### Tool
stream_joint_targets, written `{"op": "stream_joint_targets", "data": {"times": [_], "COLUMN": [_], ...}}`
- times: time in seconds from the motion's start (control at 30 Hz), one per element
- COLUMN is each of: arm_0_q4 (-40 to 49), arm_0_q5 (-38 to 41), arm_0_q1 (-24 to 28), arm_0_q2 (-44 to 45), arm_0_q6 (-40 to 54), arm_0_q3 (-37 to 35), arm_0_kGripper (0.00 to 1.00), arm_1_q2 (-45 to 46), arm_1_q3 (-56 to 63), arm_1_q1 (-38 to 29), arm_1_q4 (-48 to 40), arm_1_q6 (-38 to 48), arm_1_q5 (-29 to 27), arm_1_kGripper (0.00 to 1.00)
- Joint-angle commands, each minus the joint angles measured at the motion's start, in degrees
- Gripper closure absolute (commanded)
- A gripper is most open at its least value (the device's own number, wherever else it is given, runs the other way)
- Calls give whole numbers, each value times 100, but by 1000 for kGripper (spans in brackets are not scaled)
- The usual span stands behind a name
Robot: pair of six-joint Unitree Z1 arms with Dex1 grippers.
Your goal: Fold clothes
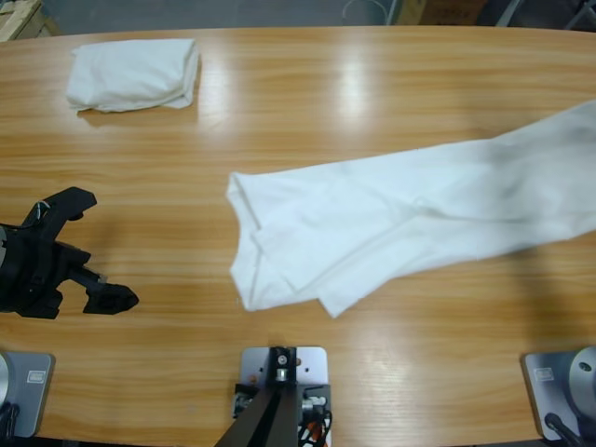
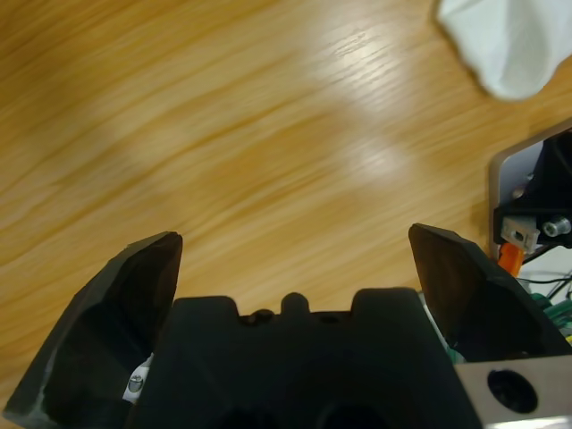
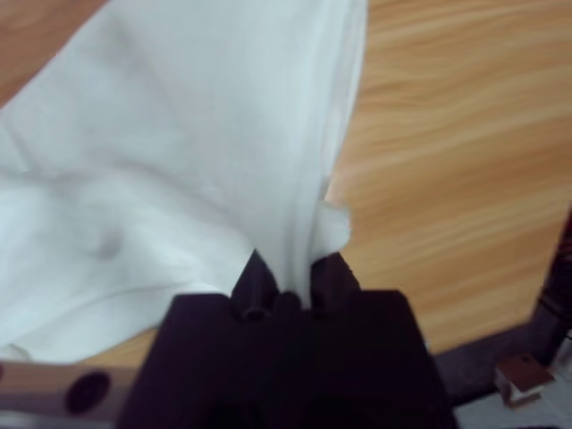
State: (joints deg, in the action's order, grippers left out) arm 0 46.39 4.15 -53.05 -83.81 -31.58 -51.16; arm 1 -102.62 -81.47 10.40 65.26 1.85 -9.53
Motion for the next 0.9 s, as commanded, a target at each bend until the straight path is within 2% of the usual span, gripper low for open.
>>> {"op": "stream_joint_targets", "data": {"times": [0.03, 0.17, 0.33, 0.6, 0.9], "arm_0_q4": [-58, -128, -121, -130, -158], "arm_0_q5": [-55, -55, -127, -229, -292], "arm_0_q1": [-47, -47, -47, -47, -47], "arm_0_q2": [-129, -113, 117, 356, 386], "arm_0_q6": [-98, -196, -370, -477, -481], "arm_0_q3": [230, 226, 251, 374, 537], "arm_0_kGripper": [13, 13, 13, 9, 9], "arm_1_q2": [958, 843, 107, -1022, -1853], "arm_1_q3": [-542, -841, -1597, -3028, -3894], "arm_1_q1": [-1311, -2949, -4227, -5438, -6277], "arm_1_q4": [1259, 1603, 1857, 2373, 2667], "arm_1_q6": [251, 917, 1451, 1784, 1898], "arm_1_q5": [208, 468, 619, 901, 1214], "arm_1_kGripper": [1000, 1000, 1000, 1000, 1000]}}
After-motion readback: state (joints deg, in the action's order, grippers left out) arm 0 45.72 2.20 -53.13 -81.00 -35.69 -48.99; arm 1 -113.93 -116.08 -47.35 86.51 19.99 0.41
